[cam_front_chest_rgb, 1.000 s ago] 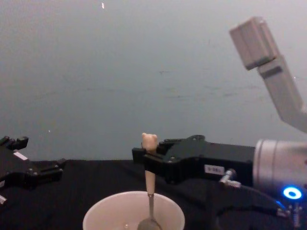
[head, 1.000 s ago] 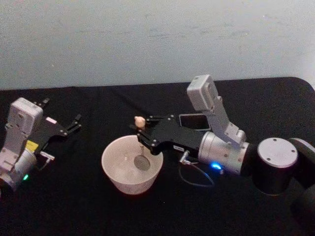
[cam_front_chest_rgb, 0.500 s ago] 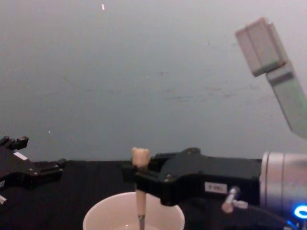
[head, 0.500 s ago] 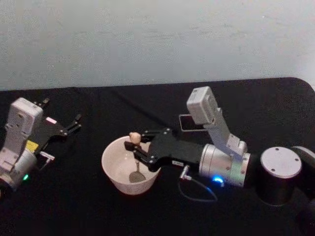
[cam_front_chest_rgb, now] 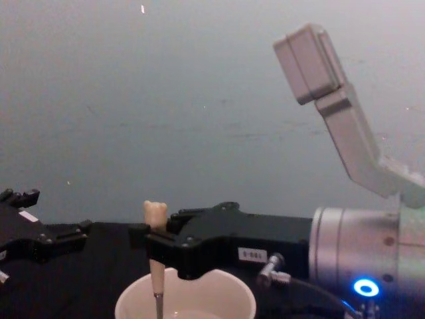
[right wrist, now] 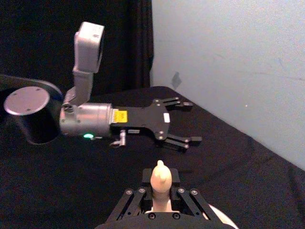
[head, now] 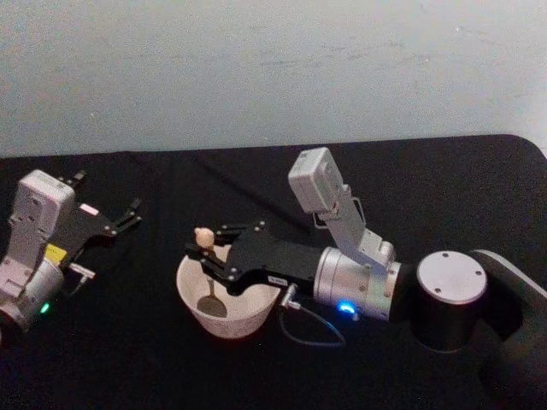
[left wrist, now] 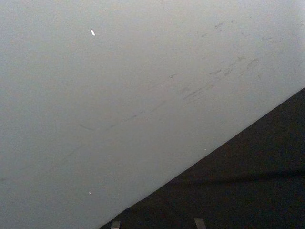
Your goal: Pick up the stirring spoon with one hand, stir inside the cup, then place it back in its original position.
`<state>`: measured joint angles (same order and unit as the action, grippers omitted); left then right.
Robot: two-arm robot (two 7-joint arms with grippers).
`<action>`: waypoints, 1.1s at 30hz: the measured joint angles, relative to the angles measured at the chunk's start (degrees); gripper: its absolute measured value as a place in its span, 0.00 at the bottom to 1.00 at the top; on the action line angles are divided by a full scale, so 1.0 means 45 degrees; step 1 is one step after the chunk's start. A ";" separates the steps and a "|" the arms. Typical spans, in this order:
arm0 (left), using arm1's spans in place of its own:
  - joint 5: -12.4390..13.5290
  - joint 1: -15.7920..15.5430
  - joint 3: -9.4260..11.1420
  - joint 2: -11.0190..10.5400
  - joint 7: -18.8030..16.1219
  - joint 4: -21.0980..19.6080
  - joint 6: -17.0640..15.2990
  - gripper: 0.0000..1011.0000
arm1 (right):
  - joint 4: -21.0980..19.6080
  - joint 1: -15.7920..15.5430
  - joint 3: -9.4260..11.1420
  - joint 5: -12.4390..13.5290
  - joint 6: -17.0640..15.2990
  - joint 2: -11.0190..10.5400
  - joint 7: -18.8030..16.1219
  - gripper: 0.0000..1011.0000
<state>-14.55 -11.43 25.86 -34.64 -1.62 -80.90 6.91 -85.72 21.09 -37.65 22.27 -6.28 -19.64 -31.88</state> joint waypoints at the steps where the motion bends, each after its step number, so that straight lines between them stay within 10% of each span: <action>1: 0.0000 0.0000 0.0000 0.0000 0.0000 0.0000 0.0000 0.99 | 0.0058 0.0042 -0.0004 -0.0022 0.0008 0.0046 0.0024 0.21; 17: 0.0000 0.0001 0.0000 0.0000 0.0000 0.0000 0.0000 0.99 | 0.1385 0.0694 0.0436 -0.0420 0.0183 0.0579 0.0580 0.21; 33: 0.0000 0.0000 0.0000 0.0000 0.0000 0.0000 0.0000 0.99 | 0.0239 -0.0115 0.1041 -0.0180 -0.0108 -0.0299 0.0481 0.21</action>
<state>-14.55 -11.43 25.86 -34.65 -1.62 -80.90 6.91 -84.64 20.57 -32.96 21.46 -6.77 -20.99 -29.71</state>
